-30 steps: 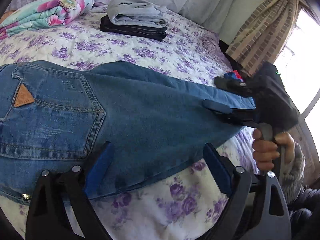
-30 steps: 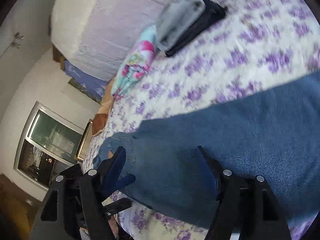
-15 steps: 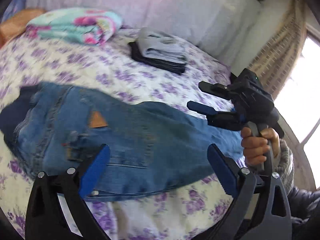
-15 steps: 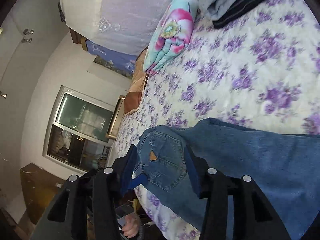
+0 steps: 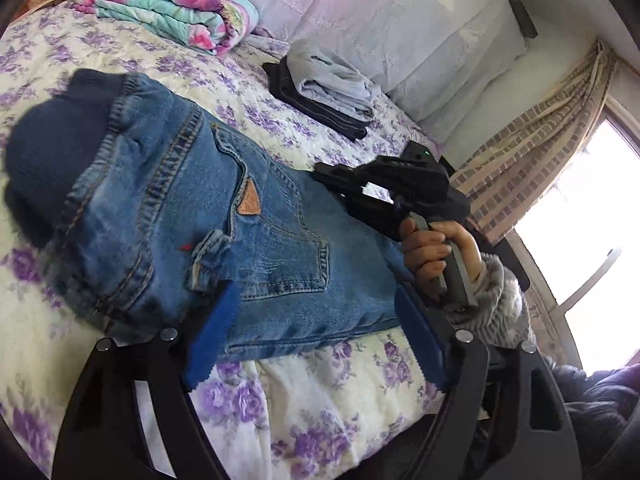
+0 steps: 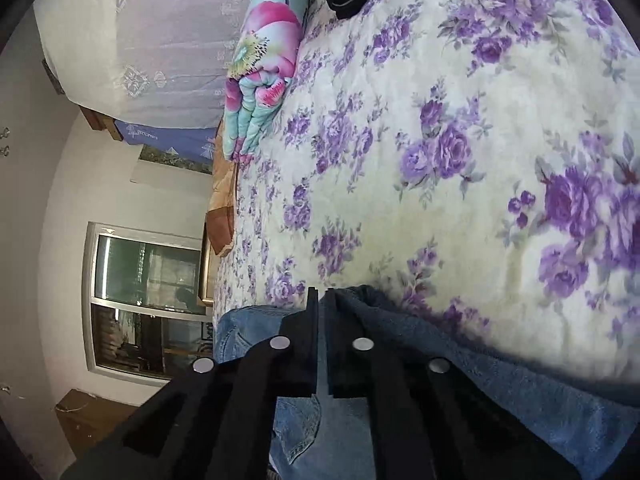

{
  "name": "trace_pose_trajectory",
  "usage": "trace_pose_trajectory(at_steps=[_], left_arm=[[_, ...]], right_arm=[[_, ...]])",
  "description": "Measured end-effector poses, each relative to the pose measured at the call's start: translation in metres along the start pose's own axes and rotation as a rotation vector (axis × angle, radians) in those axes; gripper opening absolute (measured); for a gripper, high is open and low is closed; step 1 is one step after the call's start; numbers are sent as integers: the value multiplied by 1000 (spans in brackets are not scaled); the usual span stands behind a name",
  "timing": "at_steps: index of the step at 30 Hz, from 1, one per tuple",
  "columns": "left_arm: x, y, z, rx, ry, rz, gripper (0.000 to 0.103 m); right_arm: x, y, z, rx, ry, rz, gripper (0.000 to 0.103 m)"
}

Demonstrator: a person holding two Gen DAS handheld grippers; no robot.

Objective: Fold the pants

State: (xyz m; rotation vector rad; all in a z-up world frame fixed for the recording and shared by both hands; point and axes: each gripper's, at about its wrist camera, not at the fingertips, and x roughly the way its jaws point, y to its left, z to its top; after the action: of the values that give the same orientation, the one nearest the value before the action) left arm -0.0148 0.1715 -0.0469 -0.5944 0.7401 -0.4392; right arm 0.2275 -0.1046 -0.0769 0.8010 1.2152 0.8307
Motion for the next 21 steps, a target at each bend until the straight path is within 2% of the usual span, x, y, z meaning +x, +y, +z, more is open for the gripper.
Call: trace_pose_trajectory(at_steps=[2, 4, 6, 7, 9, 10, 11, 12, 13, 14, 15, 18, 19, 20, 21], left_arm=[[-11, -6, 5, -11, -26, 0, 88], [-16, -13, 14, -12, -43, 5, 91], [-16, -19, 22, 8, -59, 25, 91], [-15, -19, 27, 8, -74, 66, 91], [-10, -6, 31, -46, -62, 122, 92], [-5, 3, 30, -77, -37, 117, 91], [-2, 12, 28, -99, -20, 109, 82], [-3, 16, 26, -93, -30, 113, 74], [-7, 17, 21, -73, -39, 122, 70], [-7, 18, 19, -65, -42, 132, 64], [-9, 20, 16, -65, -51, 130, 62], [-19, 22, 13, -117, -71, 89, 64], [-25, 21, 15, -135, -84, 69, 68], [-28, 20, 18, -138, -100, 46, 83], [-33, 15, 21, -127, -121, 38, 93]], right_arm=[[-3, 20, -9, -92, -25, -31, 46], [2, 43, -18, -146, -27, -10, 55], [19, 60, -26, -173, 40, 48, 55], [29, 64, -29, -170, 69, 56, 56], [52, 61, -35, -137, 128, 41, 56], [62, 54, -35, -116, 137, 17, 54], [68, 48, -32, -104, 128, 0, 40], [70, 41, -28, -92, 110, -14, 30], [70, 35, -23, -80, 96, -24, 14], [72, 30, -19, -62, 92, -19, 7], [71, 24, -16, -31, 98, -2, 6], [65, 28, -19, -53, 89, 16, 12], [60, 33, -22, -69, 70, 8, 25], [54, 38, -26, -87, 48, 10, 46], [48, 46, -29, -108, 30, 32, 53]])
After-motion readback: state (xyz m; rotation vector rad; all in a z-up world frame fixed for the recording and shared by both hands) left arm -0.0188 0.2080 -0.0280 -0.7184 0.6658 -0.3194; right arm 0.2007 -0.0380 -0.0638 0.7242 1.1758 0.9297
